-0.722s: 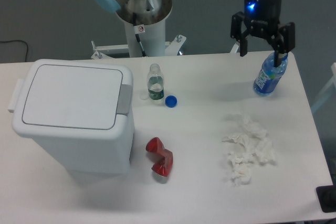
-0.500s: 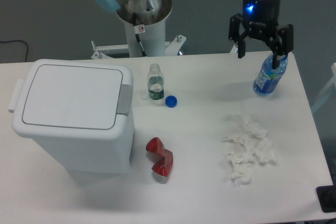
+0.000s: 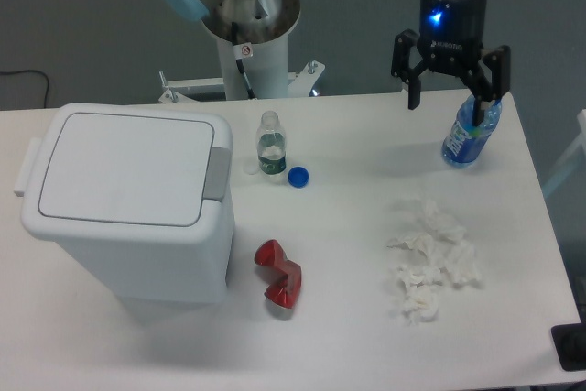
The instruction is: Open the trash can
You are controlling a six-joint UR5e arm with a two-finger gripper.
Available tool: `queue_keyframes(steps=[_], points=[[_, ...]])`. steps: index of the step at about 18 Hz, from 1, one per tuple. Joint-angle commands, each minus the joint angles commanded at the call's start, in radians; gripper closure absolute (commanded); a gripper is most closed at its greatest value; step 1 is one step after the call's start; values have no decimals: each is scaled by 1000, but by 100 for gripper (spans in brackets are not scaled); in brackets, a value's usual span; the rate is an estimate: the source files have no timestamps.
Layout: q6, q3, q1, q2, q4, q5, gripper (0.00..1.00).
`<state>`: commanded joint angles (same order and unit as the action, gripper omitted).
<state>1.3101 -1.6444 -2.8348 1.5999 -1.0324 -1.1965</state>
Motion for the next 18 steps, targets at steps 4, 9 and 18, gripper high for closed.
queue_keyframes(steps=[4,9,18], points=[[-61,34,11,15,0,8,0],[-338,90,31,34,0,70,0],[-546,103,90,46,48,77,0]])
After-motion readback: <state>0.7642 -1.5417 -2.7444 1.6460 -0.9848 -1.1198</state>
